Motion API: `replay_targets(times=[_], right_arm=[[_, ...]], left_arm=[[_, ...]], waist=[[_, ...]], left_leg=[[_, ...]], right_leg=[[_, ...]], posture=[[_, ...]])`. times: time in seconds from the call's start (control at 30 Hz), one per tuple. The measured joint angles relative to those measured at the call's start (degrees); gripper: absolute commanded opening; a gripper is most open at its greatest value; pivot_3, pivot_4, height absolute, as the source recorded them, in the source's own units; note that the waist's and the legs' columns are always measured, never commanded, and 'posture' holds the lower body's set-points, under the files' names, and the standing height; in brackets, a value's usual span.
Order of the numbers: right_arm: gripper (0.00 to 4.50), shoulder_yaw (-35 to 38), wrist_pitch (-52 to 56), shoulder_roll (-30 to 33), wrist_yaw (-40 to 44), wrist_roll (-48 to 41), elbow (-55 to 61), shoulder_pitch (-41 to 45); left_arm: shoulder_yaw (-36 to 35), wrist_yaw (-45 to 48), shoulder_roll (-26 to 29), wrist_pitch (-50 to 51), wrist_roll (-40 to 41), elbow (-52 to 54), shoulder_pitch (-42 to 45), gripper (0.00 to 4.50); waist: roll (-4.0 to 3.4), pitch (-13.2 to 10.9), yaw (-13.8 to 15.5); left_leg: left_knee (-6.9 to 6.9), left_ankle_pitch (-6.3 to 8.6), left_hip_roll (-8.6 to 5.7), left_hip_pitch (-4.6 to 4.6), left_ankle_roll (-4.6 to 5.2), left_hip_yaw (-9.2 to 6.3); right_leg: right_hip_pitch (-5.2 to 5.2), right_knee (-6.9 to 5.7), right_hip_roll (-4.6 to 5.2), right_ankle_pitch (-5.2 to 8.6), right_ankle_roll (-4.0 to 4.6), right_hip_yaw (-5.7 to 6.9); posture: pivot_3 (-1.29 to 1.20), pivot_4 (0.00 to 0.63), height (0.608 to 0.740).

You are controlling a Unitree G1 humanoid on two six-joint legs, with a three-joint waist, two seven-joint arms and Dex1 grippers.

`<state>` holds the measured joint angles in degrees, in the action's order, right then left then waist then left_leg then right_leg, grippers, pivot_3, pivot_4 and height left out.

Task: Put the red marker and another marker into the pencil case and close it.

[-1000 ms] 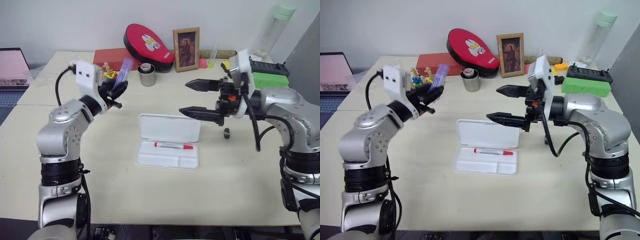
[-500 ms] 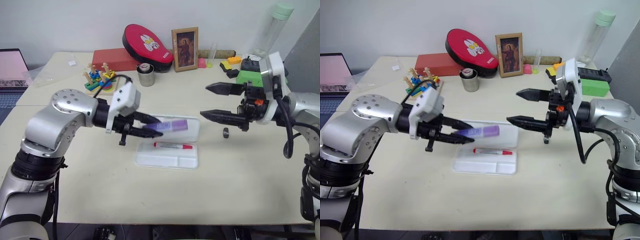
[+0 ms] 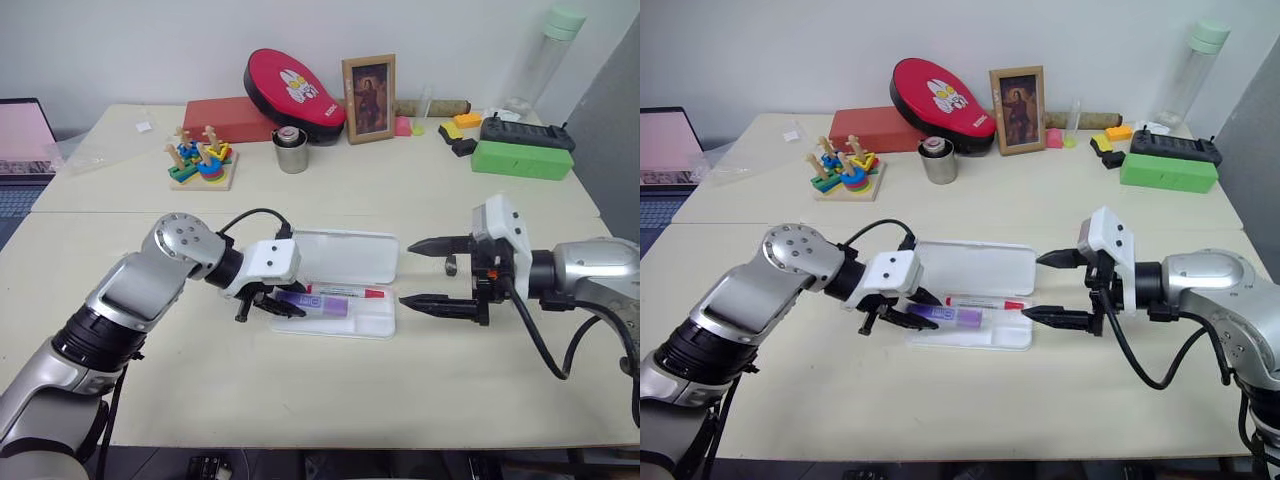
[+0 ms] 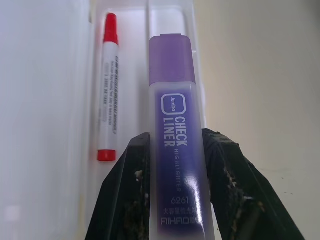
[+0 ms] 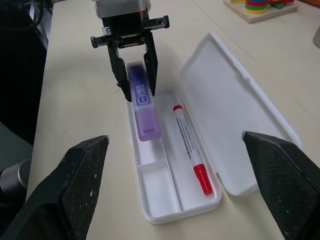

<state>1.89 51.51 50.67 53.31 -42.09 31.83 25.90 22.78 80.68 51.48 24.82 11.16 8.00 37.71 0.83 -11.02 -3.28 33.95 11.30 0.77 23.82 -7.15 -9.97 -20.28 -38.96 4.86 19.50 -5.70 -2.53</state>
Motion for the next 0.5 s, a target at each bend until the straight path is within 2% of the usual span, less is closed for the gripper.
replay_targets(times=[0.43, 0.5], right_arm=[[4.5, 0.0, -0.52, -0.85, -1.14, 0.24, 0.0, 0.07], [4.5, 0.0, -0.53, -1.04, -1.21, 0.24, 0.0, 0.08]], left_arm=[[1.9, -0.19, -1.32, 3.26, -3.49, 1.16, -1.78, 1.19], [1.9, -0.21, -1.79, 3.79, -3.56, 1.15, -1.72, 1.89]], waist=[[0.0, 0.0, 0.0], [0.0, 0.0, 0.0]], left_leg=[[0.01, 0.0, 0.0, 0.0, 0.0, 0.0], [0.02, 0.0, 0.0, 0.0, 0.0, 0.0]], right_leg=[[0.02, 0.0, 0.0, 0.0, 0.0, 0.0], [0.02, 0.0, 0.0, 0.0, 0.0, 0.0]], posture=[[0.0, 0.15, 0.74], [0.0, 0.15, 0.74]])
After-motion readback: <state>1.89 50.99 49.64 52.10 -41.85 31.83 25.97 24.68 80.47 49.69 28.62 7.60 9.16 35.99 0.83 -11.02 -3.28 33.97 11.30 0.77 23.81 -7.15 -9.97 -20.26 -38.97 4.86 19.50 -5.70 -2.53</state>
